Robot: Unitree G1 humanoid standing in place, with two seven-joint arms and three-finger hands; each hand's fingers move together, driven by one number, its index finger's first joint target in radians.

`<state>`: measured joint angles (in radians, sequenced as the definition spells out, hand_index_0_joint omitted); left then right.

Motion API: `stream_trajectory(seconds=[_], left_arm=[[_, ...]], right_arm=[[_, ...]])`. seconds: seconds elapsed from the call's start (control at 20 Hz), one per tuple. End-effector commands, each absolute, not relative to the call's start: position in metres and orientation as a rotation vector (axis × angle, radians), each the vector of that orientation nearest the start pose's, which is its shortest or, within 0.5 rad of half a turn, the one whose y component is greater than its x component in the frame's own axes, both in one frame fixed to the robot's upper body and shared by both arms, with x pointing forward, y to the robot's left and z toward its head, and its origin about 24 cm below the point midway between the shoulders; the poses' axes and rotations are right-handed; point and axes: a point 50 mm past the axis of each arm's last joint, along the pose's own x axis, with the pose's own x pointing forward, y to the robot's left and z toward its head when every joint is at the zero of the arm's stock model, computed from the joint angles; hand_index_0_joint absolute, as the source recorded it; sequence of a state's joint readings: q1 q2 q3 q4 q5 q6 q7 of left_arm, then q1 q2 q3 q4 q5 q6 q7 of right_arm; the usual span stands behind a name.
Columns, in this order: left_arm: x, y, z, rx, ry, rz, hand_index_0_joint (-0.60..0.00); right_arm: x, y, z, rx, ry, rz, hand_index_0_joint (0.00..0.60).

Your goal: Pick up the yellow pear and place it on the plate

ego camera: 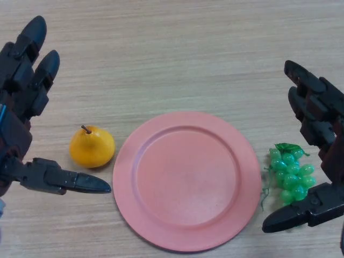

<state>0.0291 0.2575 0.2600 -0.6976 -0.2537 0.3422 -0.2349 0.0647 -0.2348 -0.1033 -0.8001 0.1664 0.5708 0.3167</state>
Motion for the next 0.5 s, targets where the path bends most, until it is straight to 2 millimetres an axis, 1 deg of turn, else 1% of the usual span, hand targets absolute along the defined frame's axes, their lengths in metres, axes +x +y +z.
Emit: stream_trajectory(seconds=[0.05, 0.2, 0.5], left_arm=[[0.2009, 0.2043, 0.2019, 0.193, -0.573, -0.099, 0.0], [0.2, 0.2058, 0.2019, 0.19, -0.555, -0.103, 0.0], [0.2003, 0.2062, 0.2024, 0.202, -0.568, -0.087, 0.0]], right_arm=[[0.1977, -0.1662, 0.1902, -0.227, -0.386, 0.315, 0.0], [0.1951, -0.163, 0.1925, -0.243, -0.4, 0.319, 0.0], [0.19, -0.1659, 0.1968, -0.261, -0.386, 0.322, 0.0]])
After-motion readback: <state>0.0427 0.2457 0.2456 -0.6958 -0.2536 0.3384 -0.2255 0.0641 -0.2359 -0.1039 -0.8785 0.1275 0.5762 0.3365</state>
